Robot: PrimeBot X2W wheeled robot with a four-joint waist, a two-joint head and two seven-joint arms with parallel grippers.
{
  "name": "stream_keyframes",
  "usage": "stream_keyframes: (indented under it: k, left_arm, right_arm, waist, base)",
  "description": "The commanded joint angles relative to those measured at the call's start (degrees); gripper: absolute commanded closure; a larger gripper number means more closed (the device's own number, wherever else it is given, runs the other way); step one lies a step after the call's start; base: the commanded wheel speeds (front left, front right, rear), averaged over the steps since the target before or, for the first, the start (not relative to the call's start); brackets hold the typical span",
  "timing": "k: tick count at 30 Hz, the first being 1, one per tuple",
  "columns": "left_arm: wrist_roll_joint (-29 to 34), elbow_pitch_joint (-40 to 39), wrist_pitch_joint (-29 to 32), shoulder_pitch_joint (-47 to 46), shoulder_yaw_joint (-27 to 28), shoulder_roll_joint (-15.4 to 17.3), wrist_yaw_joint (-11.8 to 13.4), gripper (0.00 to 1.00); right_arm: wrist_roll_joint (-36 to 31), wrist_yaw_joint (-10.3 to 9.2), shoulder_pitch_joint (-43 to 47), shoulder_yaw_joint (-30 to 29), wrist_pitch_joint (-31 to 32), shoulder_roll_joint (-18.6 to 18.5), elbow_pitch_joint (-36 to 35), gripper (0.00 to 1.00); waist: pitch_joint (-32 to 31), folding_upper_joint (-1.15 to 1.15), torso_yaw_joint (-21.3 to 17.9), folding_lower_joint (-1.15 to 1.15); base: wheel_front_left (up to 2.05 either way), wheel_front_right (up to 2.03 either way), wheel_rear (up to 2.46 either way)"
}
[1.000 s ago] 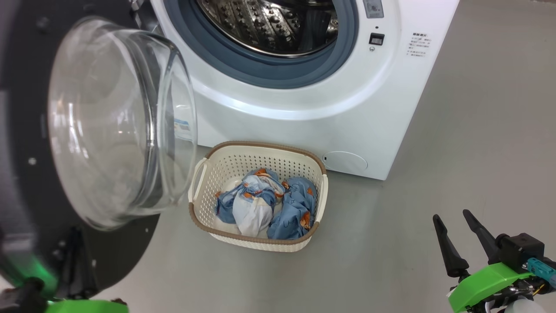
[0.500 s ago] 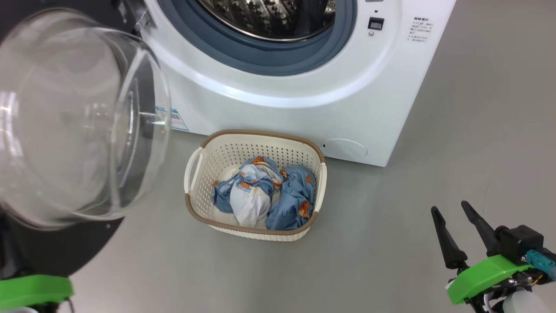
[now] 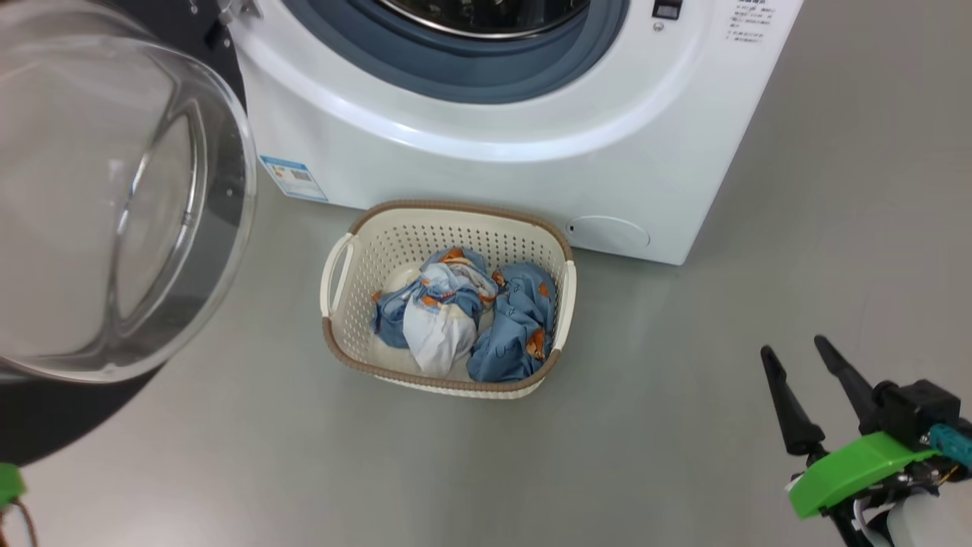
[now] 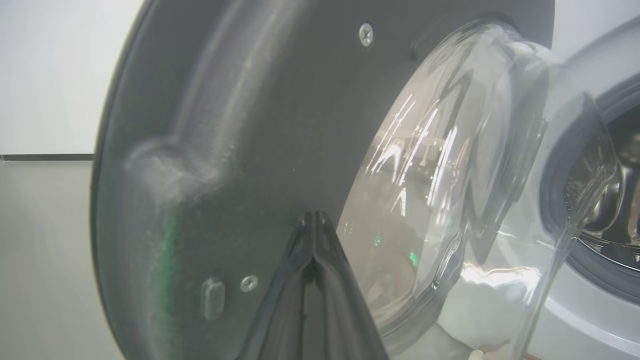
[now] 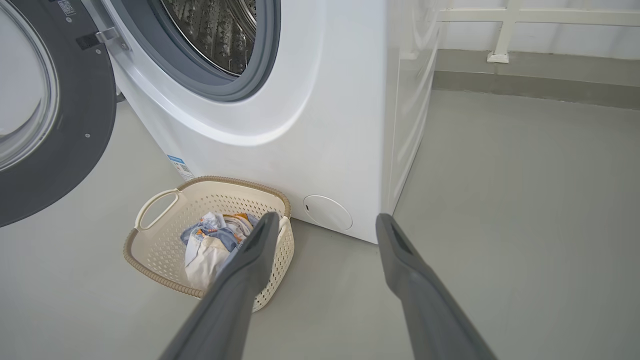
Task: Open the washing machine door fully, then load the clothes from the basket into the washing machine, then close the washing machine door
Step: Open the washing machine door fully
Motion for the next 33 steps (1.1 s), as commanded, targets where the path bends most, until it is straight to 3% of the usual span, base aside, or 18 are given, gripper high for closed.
stream_keyframes:
  k: [1, 21, 33]
  left_arm:
    - [1.24, 0.15, -0.37, -2.70, 3.39, 4.19, -0.10, 1.00]
    - [4.64, 20.92, -0.37, -17.49, 10.48, 14.27, -4.56, 1.00]
    - [7.63, 28.06, -0.37, -23.14, 12.39, 17.49, -4.63, 1.00]
  right_arm:
    - [0.14, 0.09, -1.62, 1.16, -0.70, -1.04, -1.56, 0.00]
    - [0.05, 0.09, -4.72, 0.80, -0.70, -2.97, -2.78, 0.00]
    - [-0.12, 0.09, -5.92, 0.78, -0.70, -2.80, -2.60, 0.00]
  waist:
    - [0.89, 0.00, 0.26, 0.00]
    - [7.65, 0.00, -0.43, 0.00]
    - [8.76, 0.00, -0.95, 0.00]
  base:
    - [0.00, 0.00, 0.00]
    - [0.00, 0.00, 0.00]
    - [0.00, 0.00, 0.00]
